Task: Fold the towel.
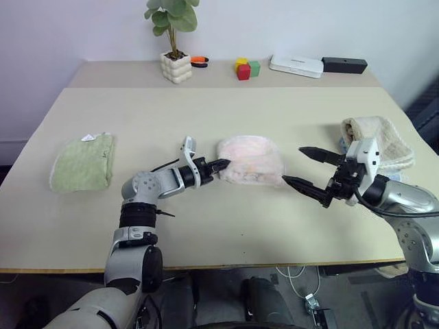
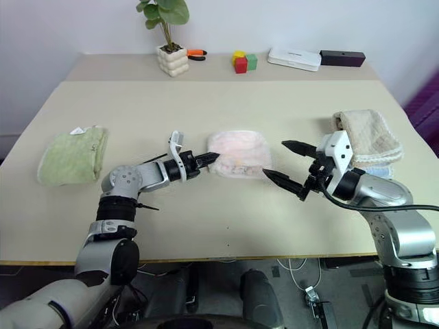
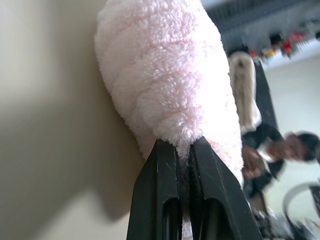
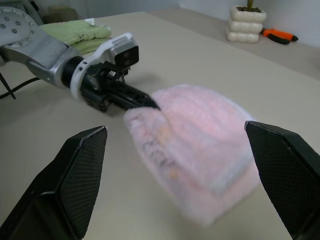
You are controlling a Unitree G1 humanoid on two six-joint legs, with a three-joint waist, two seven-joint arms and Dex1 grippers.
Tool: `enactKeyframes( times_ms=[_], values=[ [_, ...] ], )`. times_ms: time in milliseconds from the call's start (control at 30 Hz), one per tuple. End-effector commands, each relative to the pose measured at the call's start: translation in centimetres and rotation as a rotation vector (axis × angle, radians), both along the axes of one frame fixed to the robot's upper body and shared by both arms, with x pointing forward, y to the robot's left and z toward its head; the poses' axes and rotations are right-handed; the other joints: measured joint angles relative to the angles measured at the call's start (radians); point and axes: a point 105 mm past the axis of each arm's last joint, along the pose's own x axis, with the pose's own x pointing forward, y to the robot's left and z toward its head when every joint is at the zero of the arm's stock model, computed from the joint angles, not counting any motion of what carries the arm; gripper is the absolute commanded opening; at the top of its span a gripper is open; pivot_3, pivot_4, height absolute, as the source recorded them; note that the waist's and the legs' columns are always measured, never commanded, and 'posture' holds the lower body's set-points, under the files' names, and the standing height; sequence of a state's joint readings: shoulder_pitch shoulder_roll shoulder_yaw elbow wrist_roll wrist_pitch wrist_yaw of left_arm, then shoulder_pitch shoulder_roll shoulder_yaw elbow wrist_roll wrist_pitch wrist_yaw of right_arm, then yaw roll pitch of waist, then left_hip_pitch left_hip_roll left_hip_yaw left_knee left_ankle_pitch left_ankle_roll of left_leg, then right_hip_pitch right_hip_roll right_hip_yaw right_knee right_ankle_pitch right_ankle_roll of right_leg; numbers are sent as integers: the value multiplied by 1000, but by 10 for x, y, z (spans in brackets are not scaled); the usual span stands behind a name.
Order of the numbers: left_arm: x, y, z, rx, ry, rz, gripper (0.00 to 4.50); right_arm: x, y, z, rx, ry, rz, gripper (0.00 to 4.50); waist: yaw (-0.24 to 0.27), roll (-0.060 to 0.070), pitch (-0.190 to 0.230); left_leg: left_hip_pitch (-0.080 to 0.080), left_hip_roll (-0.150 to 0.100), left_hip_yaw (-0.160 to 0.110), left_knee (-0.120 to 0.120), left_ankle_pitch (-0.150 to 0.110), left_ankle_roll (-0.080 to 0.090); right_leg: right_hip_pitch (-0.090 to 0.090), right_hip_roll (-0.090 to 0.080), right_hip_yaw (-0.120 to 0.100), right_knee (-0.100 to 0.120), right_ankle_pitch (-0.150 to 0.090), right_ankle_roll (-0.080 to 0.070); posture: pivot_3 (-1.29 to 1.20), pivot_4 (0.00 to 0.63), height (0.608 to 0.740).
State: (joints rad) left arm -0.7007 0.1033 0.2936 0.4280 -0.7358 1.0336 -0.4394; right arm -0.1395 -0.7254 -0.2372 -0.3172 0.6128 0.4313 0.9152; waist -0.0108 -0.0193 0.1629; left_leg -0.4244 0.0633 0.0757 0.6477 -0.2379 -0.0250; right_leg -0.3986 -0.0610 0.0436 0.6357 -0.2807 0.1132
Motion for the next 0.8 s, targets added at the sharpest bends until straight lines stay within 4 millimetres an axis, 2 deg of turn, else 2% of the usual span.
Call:
enactKeyframes(
  times_ms=[33, 200, 267, 367, 600, 800],
  values=[
    [8, 24, 21, -5, -149, 119, 30, -4, 8, 9, 10, -41, 29, 4500, -3, 0, 0, -1, 0, 0, 0, 0, 0, -1, 0, 0, 0, 1, 2, 0, 150, 735],
    [16, 57, 23, 50, -226, 274, 30, 2, 11, 7, 2, -47, 26, 4500, 0, -1, 1, -2, 0, 1, 0, 0, 0, -1, 0, 0, -1, 2, 3, 0, 150, 735],
    [23, 78, 31, 55, -260, 364, 30, 4, 12, 8, 9, -50, 30, 4500, 1, -1, 1, -2, 0, 1, 0, 0, 0, -1, 0, 0, -1, 1, 3, 0, 150, 735],
    [26, 92, 41, 58, -306, 432, 30, 5, 15, 7, 12, -48, 37, 4500, 2, -2, 1, -2, 0, 1, 0, 0, 0, -1, 0, 0, -2, 1, 3, 0, 150, 735],
    [27, 124, 104, 24, -531, 582, 30, 10, 25, 6, 29, -48, 69, 4500, 3, -4, 2, -2, 0, 1, 0, 0, 0, -1, 0, 0, -2, 2, 3, 0, 150, 735],
    [18, 149, 131, 88, -654, 669, 30, 11, 23, 5, 28, -40, 76, 4500, 1, -3, 2, -2, 0, 1, 0, 0, 0, -1, 0, 0, -2, 2, 4, 0, 150, 735]
  ],
)
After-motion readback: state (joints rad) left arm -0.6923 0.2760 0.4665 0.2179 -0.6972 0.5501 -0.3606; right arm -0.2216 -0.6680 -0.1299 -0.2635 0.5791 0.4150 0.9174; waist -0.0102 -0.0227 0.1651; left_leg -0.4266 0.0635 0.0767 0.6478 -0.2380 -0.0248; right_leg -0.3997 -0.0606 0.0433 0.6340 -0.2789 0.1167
